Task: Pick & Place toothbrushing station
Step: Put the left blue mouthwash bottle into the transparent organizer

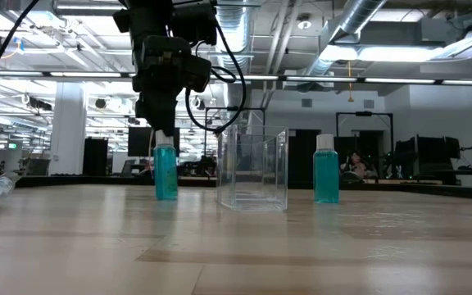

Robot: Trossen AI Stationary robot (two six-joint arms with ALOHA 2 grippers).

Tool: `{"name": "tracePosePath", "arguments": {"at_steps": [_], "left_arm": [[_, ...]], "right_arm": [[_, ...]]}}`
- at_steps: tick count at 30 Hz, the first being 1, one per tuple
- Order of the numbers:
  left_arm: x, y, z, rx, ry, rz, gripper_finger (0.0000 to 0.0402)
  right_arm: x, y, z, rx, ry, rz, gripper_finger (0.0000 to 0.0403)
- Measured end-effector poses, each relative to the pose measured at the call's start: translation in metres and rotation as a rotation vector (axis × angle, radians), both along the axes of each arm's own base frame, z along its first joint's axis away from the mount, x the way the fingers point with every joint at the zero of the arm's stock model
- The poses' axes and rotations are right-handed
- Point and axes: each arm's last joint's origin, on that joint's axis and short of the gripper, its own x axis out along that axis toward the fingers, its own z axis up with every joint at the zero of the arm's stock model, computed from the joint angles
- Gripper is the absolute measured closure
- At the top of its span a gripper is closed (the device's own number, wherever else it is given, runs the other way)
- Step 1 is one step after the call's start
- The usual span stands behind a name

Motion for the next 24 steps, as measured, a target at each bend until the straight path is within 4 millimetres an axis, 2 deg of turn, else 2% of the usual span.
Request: {"name": "tracePosePath", "arguments": {"at_steps": [11, 17, 21, 24], "left_arm": [[0.001, 0.002, 0.000, 0.016, -0.010, -0.003, 0.0317], [-0.001, 0.009, 0.001, 0.020, -0.011, 0.004, 0.0319], [-0.007, 0.017, 0.014, 0.030, -0.045, 0.018, 0.0319], [-0.012, 0.025, 0.035, 0.046, -0.117, 0.038, 0.0320]], "right_arm": [[-0.001, 0.000, 0.001, -0.001, -0.008, 0.000, 0.0143], [-0.008, 0.001, 0.011, -0.025, -0.037, -0.005, 0.0143], [-0.013, 0.001, 0.017, -0.048, -0.046, -0.010, 0.0143], [-0.017, 0.001, 0.022, -0.065, -0.055, -0.015, 0.0143]]}}
